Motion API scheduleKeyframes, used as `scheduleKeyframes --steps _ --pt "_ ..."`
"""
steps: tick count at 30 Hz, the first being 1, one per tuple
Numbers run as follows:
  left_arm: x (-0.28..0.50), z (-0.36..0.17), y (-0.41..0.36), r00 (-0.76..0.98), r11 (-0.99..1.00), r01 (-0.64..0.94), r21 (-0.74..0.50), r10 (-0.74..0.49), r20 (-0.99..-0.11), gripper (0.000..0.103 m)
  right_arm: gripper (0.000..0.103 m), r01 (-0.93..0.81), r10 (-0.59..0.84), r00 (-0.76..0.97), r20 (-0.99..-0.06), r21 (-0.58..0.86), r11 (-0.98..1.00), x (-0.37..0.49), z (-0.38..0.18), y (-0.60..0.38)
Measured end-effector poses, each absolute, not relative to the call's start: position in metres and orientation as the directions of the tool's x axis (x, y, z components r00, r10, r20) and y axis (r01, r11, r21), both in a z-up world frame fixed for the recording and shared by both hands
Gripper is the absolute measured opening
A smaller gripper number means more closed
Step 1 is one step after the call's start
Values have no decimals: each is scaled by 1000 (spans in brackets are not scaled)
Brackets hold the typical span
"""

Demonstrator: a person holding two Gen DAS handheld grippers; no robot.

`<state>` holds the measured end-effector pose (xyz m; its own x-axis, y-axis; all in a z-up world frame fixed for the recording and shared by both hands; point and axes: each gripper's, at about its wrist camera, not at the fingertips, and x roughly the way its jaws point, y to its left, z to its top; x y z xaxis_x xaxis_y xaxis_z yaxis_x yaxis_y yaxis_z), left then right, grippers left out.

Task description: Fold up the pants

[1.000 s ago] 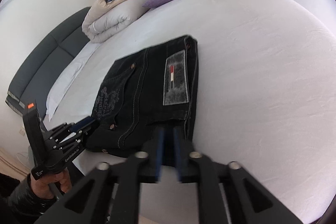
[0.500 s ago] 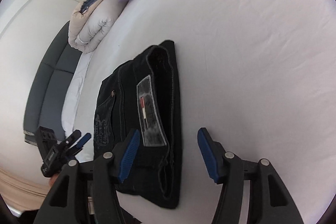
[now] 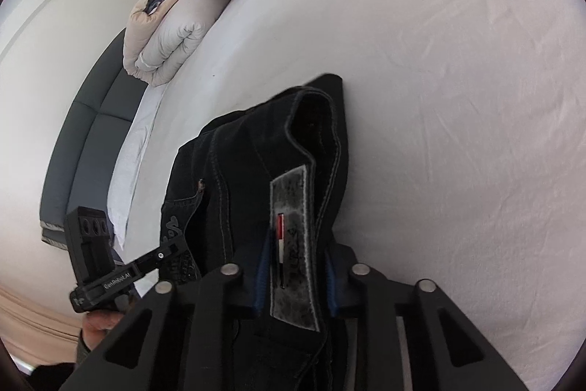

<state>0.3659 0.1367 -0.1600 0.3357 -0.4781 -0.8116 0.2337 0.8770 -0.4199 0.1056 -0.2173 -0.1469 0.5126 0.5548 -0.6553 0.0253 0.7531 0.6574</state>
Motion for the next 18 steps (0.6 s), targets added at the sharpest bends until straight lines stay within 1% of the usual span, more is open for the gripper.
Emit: scheduleKeyframes --steps 2,7,10,14,18 --pt "362 -146 132 362 885 252 -391 -462 -810 18 20 -3 535 533 -656 631 776 102 -134 -214" --pt "360 -98 121 438 872 310 -379 -485 -757 17 19 -94 508 591 -627 572 815 101 -85 -212" --pt "374 -78 113 474 865 352 -358 -494 -728 18 19 -99 510 617 -600 584 806 114 -67 -233" --pt "405 -77 89 481 867 378 -325 -484 -731 18 19 -109 482 638 -601 548 829 141 -49 -255" --pt "437 -102 73 449 873 356 -333 -472 -759 18 19 -80 460 629 -627 536 841 179 -60 -272"
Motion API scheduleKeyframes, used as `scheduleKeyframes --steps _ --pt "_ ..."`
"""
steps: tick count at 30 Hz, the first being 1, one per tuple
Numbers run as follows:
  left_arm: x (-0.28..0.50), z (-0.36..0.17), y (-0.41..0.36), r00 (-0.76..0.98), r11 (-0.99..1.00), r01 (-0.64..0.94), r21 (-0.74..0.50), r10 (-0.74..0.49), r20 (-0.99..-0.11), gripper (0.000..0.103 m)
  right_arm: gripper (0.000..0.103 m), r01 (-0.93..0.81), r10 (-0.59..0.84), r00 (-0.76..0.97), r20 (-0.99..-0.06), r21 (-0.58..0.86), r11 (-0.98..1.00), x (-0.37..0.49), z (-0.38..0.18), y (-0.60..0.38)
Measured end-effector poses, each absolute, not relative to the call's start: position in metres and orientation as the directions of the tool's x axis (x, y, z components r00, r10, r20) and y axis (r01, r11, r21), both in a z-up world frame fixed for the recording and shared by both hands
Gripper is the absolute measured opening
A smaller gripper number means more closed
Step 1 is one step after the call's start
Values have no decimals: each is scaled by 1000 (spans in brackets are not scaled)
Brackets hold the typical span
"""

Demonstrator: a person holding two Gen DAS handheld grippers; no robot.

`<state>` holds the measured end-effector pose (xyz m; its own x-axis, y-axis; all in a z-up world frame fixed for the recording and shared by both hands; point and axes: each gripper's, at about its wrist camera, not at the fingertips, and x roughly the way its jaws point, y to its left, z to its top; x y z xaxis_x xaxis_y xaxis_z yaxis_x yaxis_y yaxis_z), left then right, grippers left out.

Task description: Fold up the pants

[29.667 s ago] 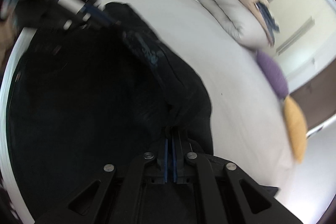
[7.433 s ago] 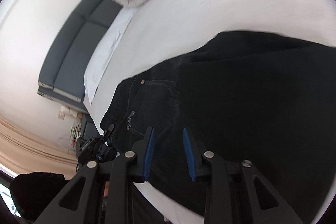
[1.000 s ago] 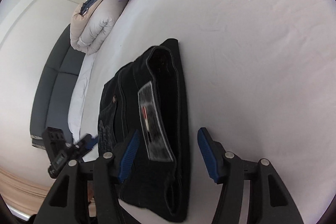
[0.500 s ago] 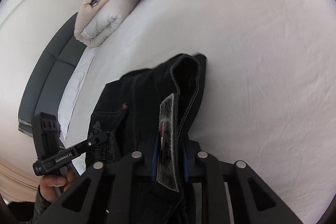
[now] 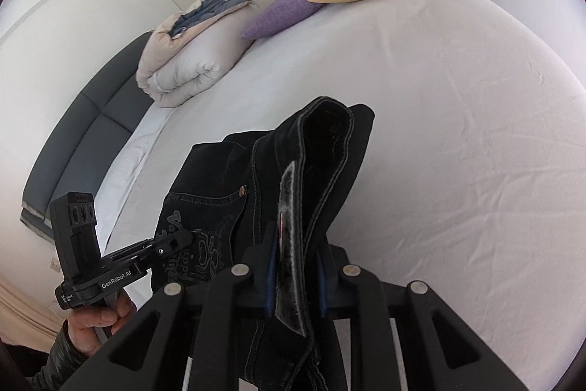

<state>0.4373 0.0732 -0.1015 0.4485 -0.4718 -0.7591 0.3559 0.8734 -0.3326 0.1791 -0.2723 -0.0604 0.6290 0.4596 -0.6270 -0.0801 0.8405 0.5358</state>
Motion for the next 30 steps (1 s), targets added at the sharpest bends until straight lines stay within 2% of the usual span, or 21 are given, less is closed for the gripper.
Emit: scheduleKeyframes --steps 3,4,5,7,10,13,17,18,21,23,24,26,28,30 --pt "448 -134 51 419 886 342 -313 -442 -793 19 20 -41 447 612 -652 539 841 205 -86 -284" --pt "448 -146 53 417 892 336 -304 -430 -801 24 22 -23 440 600 -668 536 844 210 -98 -287" --pt "447 -151 54 420 893 332 -305 -429 -800 27 31 2 429 589 -685 532 847 215 -110 -292" --pt "442 -158 58 433 900 321 -296 -418 -799 44 41 39 431 584 -688 554 832 218 -133 -304" --pt "431 -163 72 458 897 298 -327 -435 -776 65 43 -9 504 627 -595 641 768 212 -146 -319" --pt "417 -162 82 469 891 287 -353 -452 -759 65 53 -9 486 645 -590 630 776 201 -141 -325" --pt "384 -136 100 560 922 285 -260 -381 -736 65 61 77 385 678 -627 581 810 173 -131 -332" --pt "390 -130 96 583 925 295 -240 -373 -722 69 61 95 354 687 -635 561 822 160 -127 -333" --pt "349 -92 88 692 935 338 -109 -325 -645 85 64 119 240 739 -630 472 874 119 -106 -326" --pt "306 -63 74 786 937 349 22 -280 -550 93 69 129 159 788 -595 411 902 91 -84 -314" --pt "285 -50 70 828 938 339 78 -258 -498 103 73 135 114 819 -562 382 914 73 -72 -309" --pt "237 -21 64 906 938 295 183 -214 -365 103 90 153 12 884 -468 314 937 32 -39 -295" --pt "204 7 50 945 942 240 234 -172 -278 103 103 167 -56 929 -367 280 945 2 -15 -285" --pt "165 27 49 969 954 182 238 -133 -209 103 103 184 -129 966 -224 244 952 -39 15 -273"
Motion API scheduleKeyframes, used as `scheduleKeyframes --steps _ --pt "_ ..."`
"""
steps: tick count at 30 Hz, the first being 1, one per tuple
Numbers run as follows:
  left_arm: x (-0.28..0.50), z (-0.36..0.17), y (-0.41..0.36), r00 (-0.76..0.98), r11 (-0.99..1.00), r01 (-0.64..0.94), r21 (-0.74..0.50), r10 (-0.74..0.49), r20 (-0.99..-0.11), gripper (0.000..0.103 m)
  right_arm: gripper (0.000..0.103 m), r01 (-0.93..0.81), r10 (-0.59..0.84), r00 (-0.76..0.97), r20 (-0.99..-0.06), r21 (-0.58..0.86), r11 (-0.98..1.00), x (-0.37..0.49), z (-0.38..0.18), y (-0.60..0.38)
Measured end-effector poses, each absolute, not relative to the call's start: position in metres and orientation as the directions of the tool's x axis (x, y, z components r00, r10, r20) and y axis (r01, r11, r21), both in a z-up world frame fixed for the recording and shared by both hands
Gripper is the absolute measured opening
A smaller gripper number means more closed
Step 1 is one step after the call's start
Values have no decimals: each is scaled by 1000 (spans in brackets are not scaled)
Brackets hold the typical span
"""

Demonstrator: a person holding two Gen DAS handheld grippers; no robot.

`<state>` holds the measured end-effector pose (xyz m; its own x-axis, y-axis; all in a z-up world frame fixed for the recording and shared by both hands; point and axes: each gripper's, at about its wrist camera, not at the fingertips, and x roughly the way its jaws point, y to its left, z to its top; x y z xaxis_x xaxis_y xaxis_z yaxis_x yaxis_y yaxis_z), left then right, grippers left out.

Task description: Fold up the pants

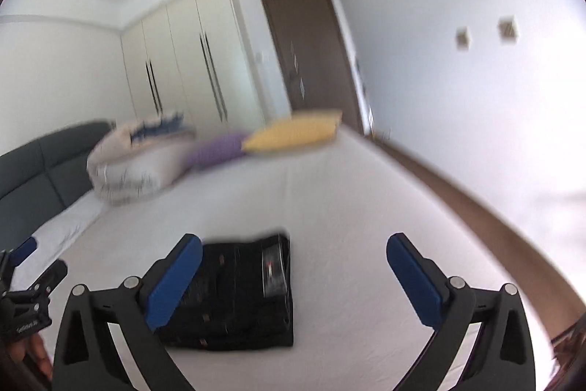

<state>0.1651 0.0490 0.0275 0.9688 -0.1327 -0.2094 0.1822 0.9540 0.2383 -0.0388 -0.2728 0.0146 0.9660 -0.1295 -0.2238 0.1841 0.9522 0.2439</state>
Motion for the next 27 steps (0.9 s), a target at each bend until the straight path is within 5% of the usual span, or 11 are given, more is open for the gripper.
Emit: scheduleKeyframes --steps 6,9,15,27 --pt "94 75 62 969 960 169 225 -120 -215 103 103 210 -222 974 40 202 957 -119 76 -249" --pt "73 91 66 974 963 144 229 -96 -206 103 103 205 -226 971 78 216 955 -147 96 -241" --pt "66 86 64 944 972 148 184 -83 -320 103 103 173 -168 984 -52 138 975 -154 101 -226" --pt "139 -18 60 796 987 150 50 -90 -599 103 103 189 -144 925 -350 99 977 -107 33 -207"
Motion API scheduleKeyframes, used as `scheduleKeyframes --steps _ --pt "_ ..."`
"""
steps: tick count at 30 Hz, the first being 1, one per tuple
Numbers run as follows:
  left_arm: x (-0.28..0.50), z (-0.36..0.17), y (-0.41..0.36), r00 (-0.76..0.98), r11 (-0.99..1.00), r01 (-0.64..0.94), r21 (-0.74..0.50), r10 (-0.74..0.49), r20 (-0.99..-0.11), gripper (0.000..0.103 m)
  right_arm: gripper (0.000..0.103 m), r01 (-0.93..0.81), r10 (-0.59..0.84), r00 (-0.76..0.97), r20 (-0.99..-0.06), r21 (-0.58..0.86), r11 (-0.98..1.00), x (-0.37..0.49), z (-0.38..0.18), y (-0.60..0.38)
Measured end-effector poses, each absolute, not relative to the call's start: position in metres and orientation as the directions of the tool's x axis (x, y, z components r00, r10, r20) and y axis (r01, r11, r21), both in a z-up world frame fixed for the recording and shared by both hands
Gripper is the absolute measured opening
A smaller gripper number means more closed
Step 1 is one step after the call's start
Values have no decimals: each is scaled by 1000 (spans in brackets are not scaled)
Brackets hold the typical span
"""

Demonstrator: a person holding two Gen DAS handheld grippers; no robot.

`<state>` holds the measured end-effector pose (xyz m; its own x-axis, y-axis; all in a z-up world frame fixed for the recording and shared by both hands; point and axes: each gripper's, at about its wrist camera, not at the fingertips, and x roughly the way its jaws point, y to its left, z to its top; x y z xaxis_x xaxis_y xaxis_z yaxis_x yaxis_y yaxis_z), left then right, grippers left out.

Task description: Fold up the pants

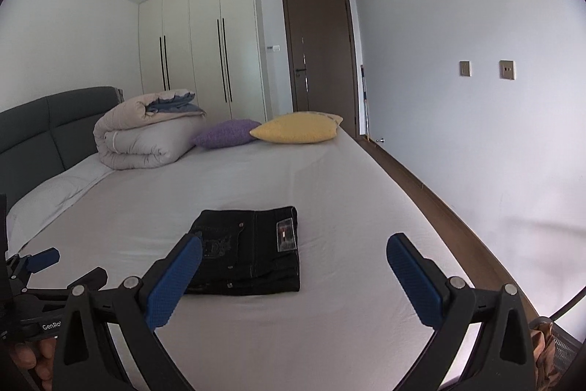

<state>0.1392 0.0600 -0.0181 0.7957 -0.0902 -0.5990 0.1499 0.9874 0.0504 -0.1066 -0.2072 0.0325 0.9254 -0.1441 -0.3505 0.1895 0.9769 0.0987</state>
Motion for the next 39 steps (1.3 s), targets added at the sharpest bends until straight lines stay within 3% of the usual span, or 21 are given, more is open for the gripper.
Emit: scheduleKeyframes --steps 9,17,39 --pt "185 -74 64 735 992 126 26 -76 -674 103 103 179 -102 831 -547 89 980 -70 -17 -191" --pt "196 -97 69 707 992 123 18 -75 -703 103 103 190 -84 759 -645 96 977 -53 -43 -186" --pt "203 -109 71 690 993 114 9 -73 -720 103 103 186 -67 717 -694 98 978 -45 -56 -183"
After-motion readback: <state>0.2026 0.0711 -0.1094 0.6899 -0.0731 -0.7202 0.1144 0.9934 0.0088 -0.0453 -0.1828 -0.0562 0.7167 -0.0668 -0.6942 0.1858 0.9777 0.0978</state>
